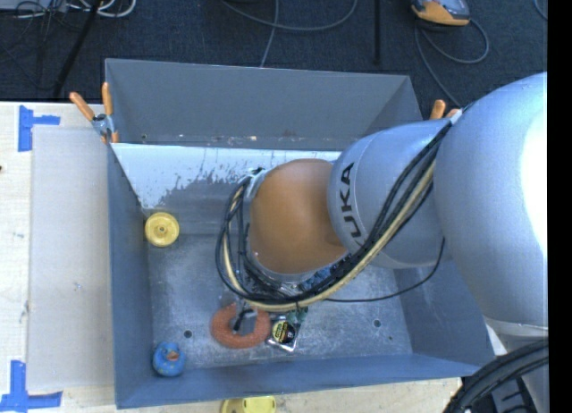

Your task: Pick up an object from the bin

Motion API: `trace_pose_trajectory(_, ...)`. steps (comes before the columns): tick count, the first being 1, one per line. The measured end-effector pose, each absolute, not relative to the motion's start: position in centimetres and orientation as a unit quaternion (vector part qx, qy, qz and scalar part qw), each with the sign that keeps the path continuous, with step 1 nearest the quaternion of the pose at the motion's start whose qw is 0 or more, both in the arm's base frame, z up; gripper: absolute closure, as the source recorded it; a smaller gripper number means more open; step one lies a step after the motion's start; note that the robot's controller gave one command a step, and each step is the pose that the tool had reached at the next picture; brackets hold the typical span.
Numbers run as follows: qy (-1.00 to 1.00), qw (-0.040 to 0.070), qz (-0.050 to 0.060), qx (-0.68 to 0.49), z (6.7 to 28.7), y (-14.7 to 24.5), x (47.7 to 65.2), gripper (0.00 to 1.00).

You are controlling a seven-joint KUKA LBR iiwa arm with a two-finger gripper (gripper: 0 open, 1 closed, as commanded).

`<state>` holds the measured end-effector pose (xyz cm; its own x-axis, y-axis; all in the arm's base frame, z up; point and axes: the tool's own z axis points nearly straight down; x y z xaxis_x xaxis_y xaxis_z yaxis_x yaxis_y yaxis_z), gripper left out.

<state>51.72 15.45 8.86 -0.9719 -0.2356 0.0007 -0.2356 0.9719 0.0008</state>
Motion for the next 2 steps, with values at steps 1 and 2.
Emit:
trace_pose_trajectory(1, -0.992, 0.004, 0.000, 0.123, 13.7, 15.9, 52.3, 1.00)
trace_pose_trajectory(2, -0.991, -0.001, 0.000, 0.134, 27.6, 15.9, 52.8, 1.00)
